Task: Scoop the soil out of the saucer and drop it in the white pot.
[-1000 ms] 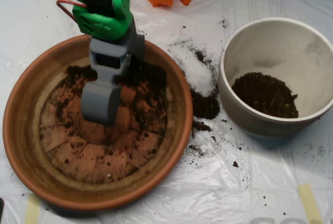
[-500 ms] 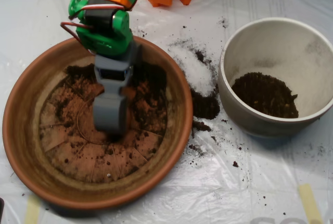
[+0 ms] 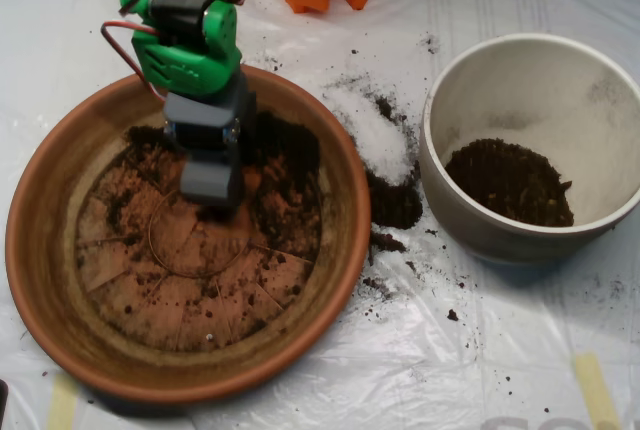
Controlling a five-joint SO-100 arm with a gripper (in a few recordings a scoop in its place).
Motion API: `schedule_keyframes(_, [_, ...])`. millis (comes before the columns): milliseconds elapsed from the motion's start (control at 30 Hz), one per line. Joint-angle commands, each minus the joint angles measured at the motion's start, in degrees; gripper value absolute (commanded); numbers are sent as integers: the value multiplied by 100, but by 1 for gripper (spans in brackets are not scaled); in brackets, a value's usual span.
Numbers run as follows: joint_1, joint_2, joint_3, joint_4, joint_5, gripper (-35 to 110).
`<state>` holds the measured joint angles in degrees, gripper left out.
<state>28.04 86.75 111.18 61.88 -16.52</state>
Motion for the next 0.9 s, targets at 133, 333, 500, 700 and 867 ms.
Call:
schedule_keyframes(133, [-211, 932, 677, -97, -62, 0])
schedule_keyframes(333, [-642, 1828, 879, 105, -9, -1])
schedule_keyframes(500, [-1046, 2619, 325, 870, 141, -1])
schedule_keyframes(700, [-1529, 2997, -844, 1837, 316, -1])
schedule_keyframes(867, [-1925, 3041, -1775, 2391, 387, -1])
